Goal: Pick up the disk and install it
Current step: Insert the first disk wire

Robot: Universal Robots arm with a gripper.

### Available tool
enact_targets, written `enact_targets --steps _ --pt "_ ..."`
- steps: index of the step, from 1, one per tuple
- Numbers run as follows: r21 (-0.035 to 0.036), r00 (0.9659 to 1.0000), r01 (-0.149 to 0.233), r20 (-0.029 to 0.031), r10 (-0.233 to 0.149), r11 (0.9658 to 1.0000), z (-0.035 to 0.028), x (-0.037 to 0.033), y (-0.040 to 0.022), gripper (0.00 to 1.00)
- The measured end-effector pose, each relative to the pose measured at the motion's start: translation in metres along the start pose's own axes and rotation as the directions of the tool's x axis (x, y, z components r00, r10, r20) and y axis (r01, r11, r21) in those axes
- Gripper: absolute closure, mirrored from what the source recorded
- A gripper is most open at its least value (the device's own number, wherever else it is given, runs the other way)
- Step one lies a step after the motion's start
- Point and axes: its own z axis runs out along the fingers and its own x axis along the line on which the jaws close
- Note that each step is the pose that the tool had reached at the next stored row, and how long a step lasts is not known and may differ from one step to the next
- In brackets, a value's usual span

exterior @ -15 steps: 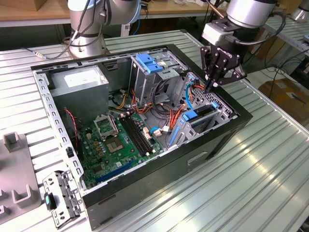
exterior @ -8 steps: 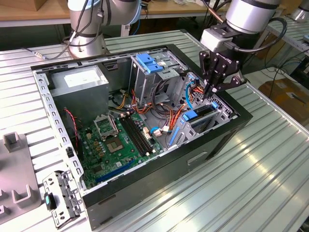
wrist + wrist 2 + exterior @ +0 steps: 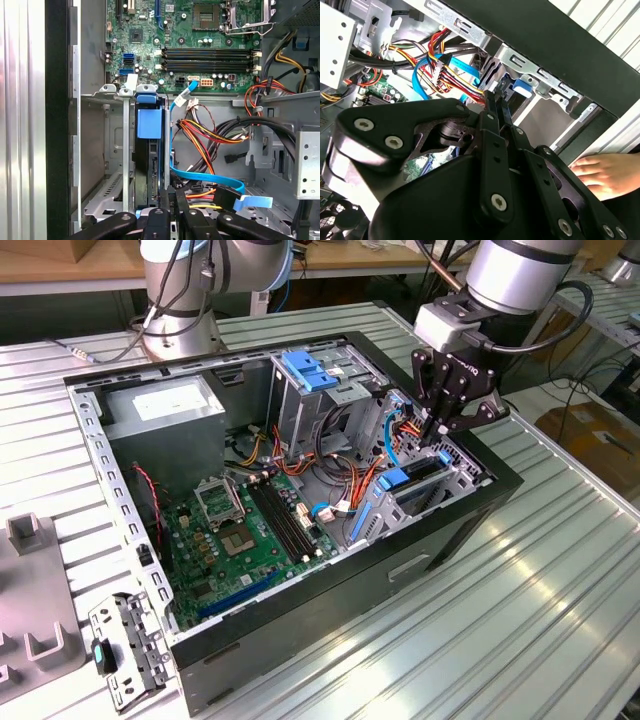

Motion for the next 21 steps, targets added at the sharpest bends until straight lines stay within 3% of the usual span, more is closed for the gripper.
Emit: enact_targets --steps 11,21 --pt "0.0001 1.0 0.0 -0.0001 0.0 1.0 0.0003 0.0019 0.0003 0.84" --pt "0.0124 1.0 -0.009 0.0002 0.009 0.9999 0.0062 0.0084 0.0058 0.84"
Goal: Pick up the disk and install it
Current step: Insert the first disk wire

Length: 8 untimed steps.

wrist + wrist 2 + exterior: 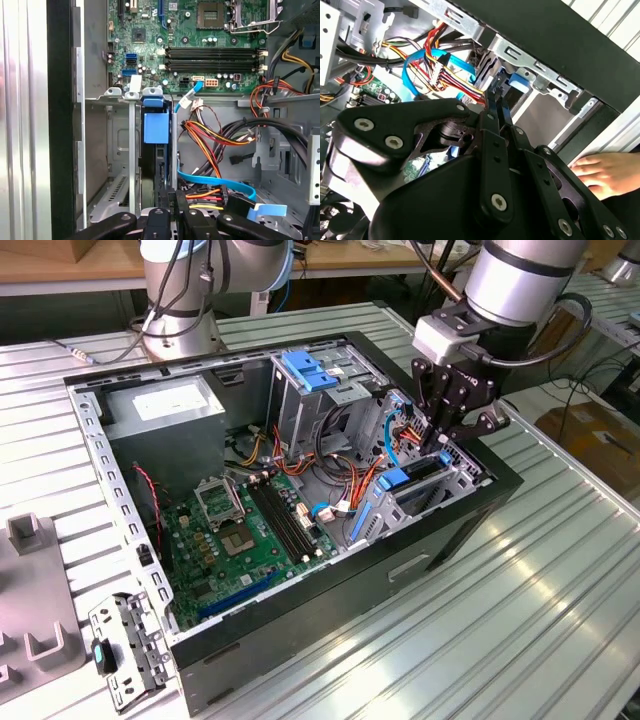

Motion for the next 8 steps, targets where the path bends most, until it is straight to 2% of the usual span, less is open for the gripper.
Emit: enact_targets --steps 3,8 --pt "0.004 1.0 0.0 0.0 0.0 1.0 0.0011 0.0013 0.002 0.84" --pt "0.0052 1.0 0.0 0.0 0.0 1.0 0.0033 0.0035 0.0034 0.84"
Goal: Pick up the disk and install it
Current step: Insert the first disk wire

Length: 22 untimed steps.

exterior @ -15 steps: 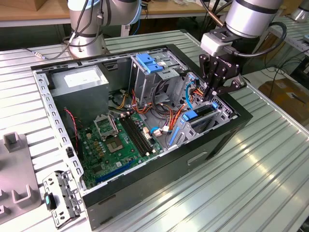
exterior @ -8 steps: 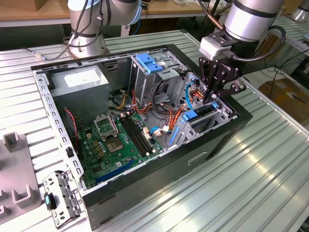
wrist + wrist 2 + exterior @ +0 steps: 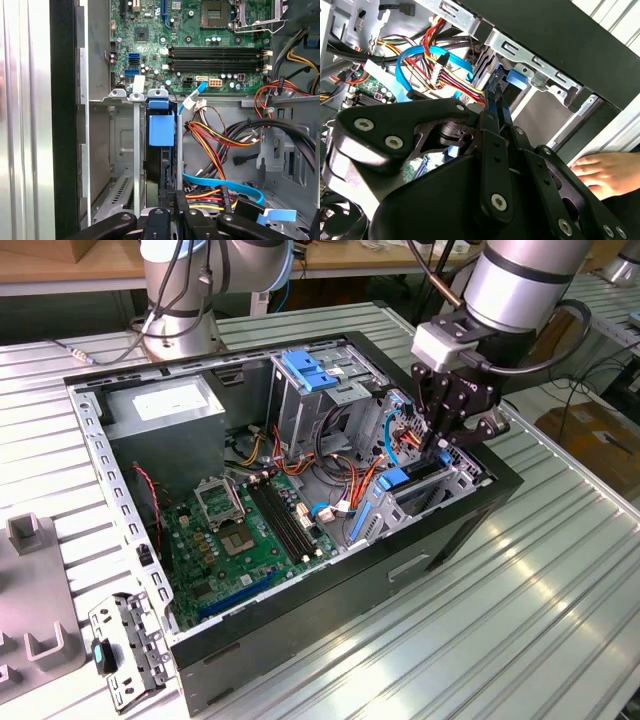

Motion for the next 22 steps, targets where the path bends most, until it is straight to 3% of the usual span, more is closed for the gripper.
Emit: enact_targets --steps 22 --pt "-0.0001 1.0 -0.001 -0.0003 0.001 1.0 0.0087 0.0005 0.0005 0.84"
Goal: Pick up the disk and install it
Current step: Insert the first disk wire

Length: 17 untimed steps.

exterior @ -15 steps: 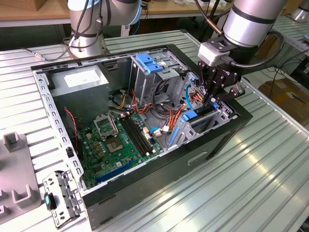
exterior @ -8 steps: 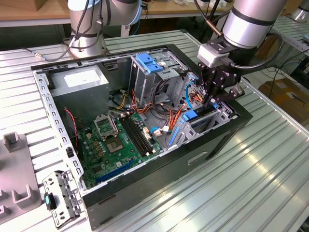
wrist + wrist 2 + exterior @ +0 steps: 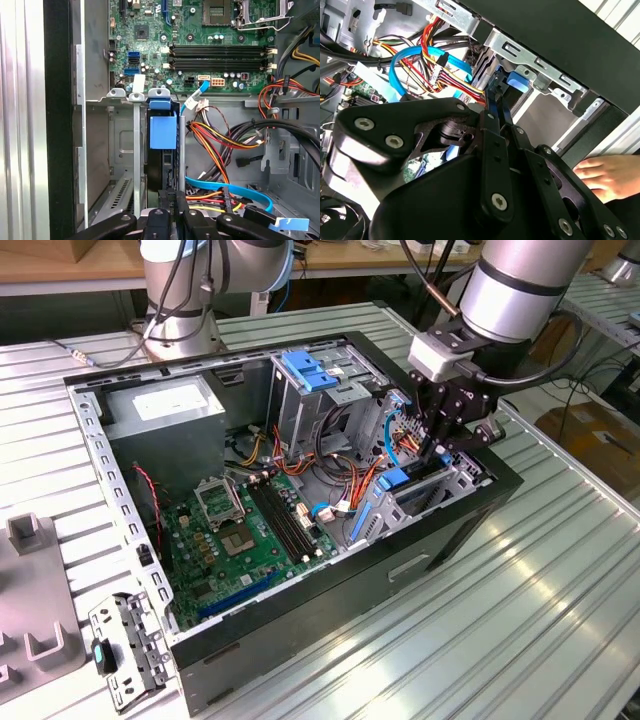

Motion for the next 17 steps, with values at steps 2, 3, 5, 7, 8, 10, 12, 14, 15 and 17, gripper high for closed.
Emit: enact_targets --steps 2,3,5,7,8,10,12,14,15,17 --pt "0.0 1.0 0.0 0.0 0.0 1.0 0.0 0.0 0.0 0.84" --pt "0.0 1.0 0.0 0.0001 0.0 1.0 0.0001 0.0 0.0 0.84" --pt "0.0 1.0 0.0 0.0001 0.0 1.0 0.0002 0.0 0.0 0.84" --pt "0.0 1.0 0.0 0.0001 0.0 1.0 0.0002 0.0 0.0 0.84" --pt "0.0 1.0 0.0 0.0002 0.0 1.0 0.0002 0.0 0.0 0.84" --pt "0.0 1.0 0.0 0.0002 0.0 1.0 0.0003 0.0 0.0 0.82" --pt "0.0 1.0 0.0 0.0002 0.0 1.0 -0.0006 0.0 0.0 0.76" --pt "0.0 1.0 0.0 0.0008 0.0 1.0 -0.0039 0.0001 -0.0002 0.76" --pt "0.0 1.0 0.0 0.0009 0.0 1.0 -0.0059 0.0002 -0.0003 0.76" --pt "0.0 1.0 0.0 0.0007 0.0 1.0 -0.0104 0.0003 -0.0004 0.76"
